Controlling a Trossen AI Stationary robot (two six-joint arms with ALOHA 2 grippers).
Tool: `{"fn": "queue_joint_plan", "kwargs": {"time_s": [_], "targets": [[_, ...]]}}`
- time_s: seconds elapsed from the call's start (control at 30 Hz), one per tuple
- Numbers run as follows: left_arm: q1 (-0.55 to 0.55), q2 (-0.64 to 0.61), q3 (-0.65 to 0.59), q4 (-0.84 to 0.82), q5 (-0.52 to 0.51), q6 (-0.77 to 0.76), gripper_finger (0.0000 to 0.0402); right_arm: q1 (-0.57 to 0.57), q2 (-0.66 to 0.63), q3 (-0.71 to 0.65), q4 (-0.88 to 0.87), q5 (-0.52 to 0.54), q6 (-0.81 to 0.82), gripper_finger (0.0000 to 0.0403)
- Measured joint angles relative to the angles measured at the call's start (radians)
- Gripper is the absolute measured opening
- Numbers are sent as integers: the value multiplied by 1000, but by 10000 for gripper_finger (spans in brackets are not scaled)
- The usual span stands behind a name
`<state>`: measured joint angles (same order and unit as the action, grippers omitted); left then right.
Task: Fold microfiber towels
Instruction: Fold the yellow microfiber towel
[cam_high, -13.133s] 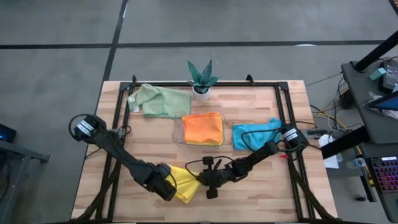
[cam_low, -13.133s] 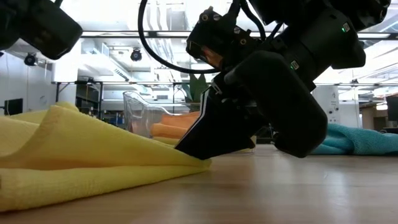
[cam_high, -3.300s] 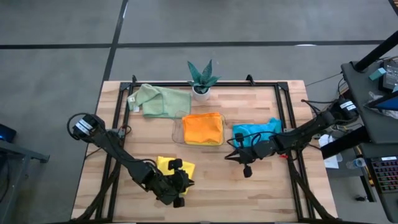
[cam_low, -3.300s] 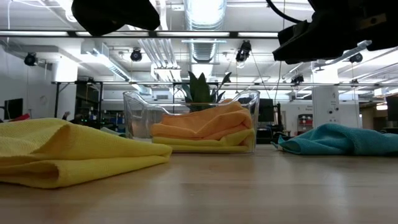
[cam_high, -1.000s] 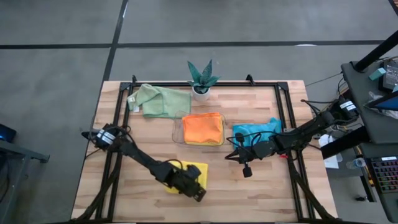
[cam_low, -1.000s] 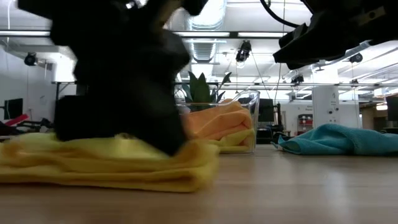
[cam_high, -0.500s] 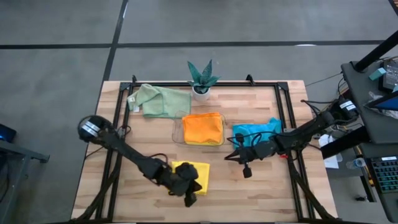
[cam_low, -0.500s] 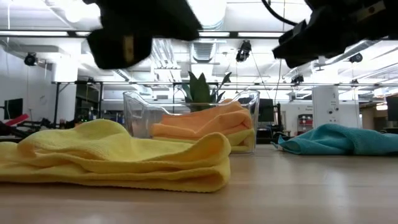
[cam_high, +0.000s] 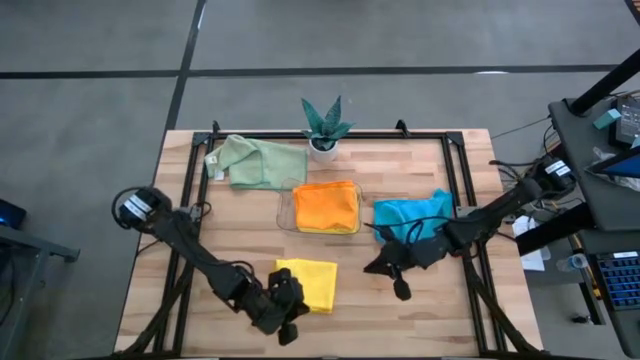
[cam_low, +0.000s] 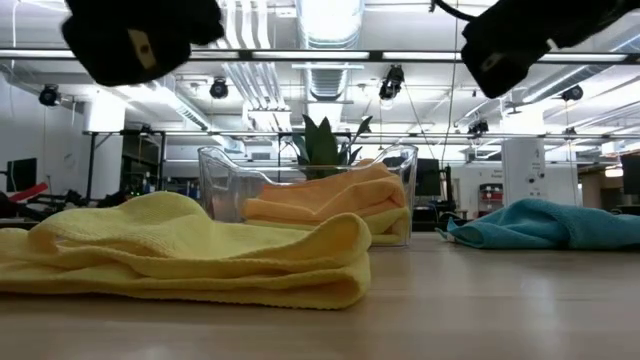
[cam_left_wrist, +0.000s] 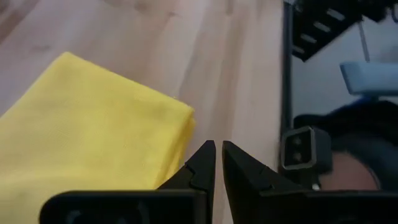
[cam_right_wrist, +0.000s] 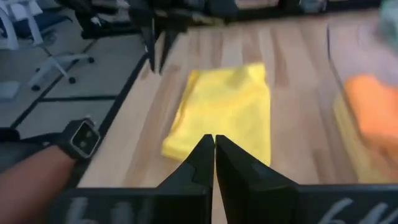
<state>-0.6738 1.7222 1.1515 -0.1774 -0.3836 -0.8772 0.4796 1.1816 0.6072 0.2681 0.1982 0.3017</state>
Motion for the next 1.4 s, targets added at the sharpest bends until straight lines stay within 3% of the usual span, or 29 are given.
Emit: {"fn": "queue_joint_plan", "kwargs": {"time_s": [0.17,0.27,0.37,0.6,0.8,0.9,1.17,1.4], "targets": [[-39,0,0,-38,-4,32,15,9,0,128,-297,-49,252,9],[-49,0,0,-88,-18,49,15,18,0,180,-383,-103,357,9],[-50,1,0,-106,-37,103,15,32,0,238,-398,-121,344,9],[-48,1,0,-88,-185,153,15,-2,0,440,-404,-112,209,9],[-48,1,0,-63,-199,153,15,-24,6,573,-635,-63,143,9],[-47,1,0,-65,-202,153,15,-24,12,571,-696,-44,143,9],[-46,1,0,-63,-247,152,15,-15,13,441,-658,-39,101,9],[-46,1,0,-65,-244,133,15,-12,13,343,-630,-38,269,9]]}}
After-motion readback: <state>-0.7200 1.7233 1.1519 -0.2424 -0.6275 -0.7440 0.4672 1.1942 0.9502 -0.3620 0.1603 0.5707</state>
